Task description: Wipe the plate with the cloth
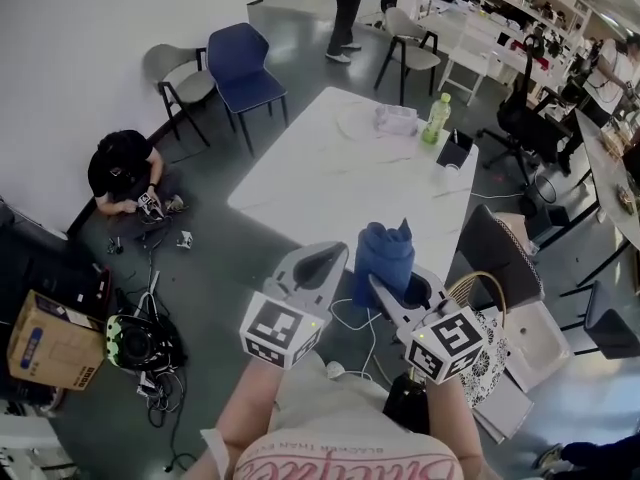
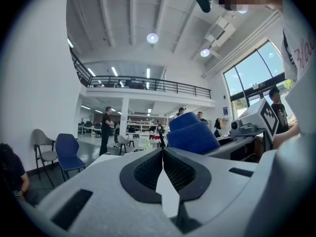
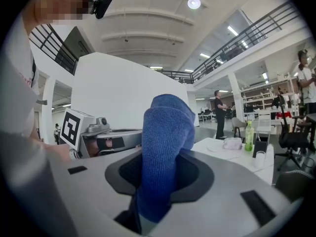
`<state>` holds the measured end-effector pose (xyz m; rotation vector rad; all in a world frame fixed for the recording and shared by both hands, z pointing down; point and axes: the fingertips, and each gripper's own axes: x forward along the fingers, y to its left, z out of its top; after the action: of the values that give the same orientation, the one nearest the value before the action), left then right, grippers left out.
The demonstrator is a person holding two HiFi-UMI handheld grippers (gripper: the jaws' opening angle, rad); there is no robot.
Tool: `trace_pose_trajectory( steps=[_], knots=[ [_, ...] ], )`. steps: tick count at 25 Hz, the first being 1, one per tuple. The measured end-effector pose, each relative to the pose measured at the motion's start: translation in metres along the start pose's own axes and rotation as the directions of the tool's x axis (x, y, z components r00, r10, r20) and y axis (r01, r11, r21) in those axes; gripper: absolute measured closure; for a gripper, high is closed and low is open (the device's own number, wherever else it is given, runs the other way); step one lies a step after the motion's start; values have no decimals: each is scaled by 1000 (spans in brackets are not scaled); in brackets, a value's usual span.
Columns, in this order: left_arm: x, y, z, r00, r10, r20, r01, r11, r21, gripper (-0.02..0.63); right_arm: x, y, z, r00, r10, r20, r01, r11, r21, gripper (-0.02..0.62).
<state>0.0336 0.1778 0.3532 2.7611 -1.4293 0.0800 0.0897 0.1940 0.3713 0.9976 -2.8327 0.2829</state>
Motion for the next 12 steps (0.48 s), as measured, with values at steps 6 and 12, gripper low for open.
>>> trace_pose_trajectory(
  steps=[6, 12],
  knots=[
    [24, 21, -4, 1000, 11, -20, -11, 1000, 2, 603, 22, -24, 0, 1000, 13, -4, -13, 999, 32, 472],
    [60, 52, -5, 999, -2, -38, 2, 1000, 3, 603, 52, -56, 7, 1000, 3, -10, -2, 999, 49, 472]
  ],
)
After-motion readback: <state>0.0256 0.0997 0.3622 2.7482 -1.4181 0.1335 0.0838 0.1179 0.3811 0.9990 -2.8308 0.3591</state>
